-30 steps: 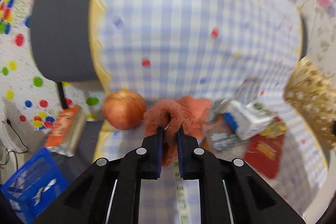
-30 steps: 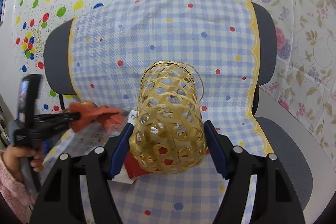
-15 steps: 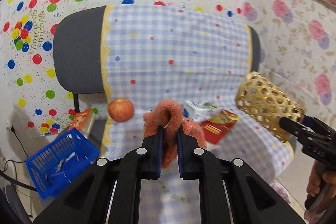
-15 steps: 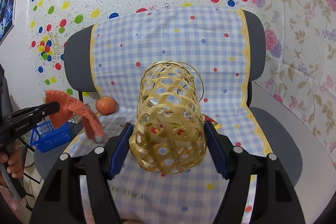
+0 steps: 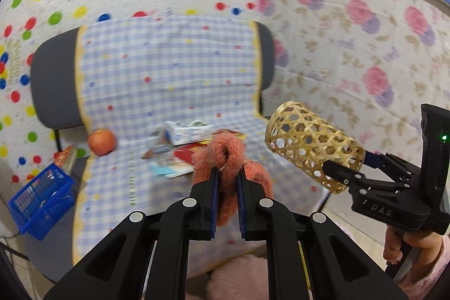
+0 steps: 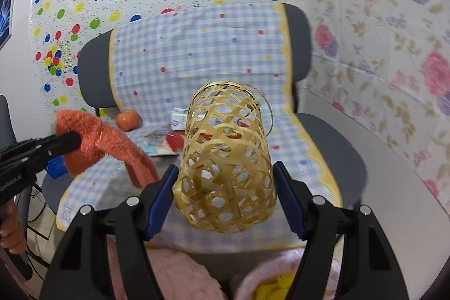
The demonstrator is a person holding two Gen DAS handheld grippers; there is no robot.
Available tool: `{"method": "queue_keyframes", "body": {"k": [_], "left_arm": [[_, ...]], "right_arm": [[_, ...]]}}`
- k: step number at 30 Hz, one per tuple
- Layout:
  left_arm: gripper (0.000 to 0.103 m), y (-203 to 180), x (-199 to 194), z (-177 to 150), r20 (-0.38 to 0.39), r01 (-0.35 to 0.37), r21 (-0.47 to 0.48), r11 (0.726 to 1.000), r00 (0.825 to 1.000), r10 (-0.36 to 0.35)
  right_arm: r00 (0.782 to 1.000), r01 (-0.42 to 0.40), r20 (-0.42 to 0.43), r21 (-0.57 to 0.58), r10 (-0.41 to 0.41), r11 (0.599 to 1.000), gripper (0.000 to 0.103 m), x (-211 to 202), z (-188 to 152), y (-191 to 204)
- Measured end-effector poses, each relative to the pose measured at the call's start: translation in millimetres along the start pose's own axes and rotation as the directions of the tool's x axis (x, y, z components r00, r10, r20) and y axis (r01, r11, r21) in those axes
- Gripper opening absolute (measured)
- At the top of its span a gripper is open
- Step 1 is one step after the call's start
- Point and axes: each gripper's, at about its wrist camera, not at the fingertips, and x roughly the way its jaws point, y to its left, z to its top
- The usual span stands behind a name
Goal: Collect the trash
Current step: 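Carry the glove and bamboo tube over the pink bin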
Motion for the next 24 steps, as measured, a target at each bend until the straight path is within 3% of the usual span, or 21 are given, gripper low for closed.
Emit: {"method": "queue_keyframes", "body": {"k": [8, 14, 24], "left_arm": [[0.012, -57.8, 2.6, -17.1, -0.022, 0.117, 0.070, 0.991, 0.993, -0.116], [0.012, -105.7, 14.2, -38.7, -0.084, 0.235, 0.135, 0.962, 0.971, -0.225], [0.013, -152.6, 41.7, -65.4, -0.174, 0.323, 0.178, 0.930, 0.940, -0.293]], "right_arm": [[0.994, 0.109, -0.011, 0.040, -0.109, 0.993, 0.068, -43.6, -40.0, -35.3], [0.980, 0.196, -0.051, 0.082, -0.193, 0.977, 0.068, -68.8, -72.7, -60.0], [0.955, 0.289, -0.114, 0.135, -0.275, 0.948, 0.068, -88.7, -115.2, -93.9]]}}
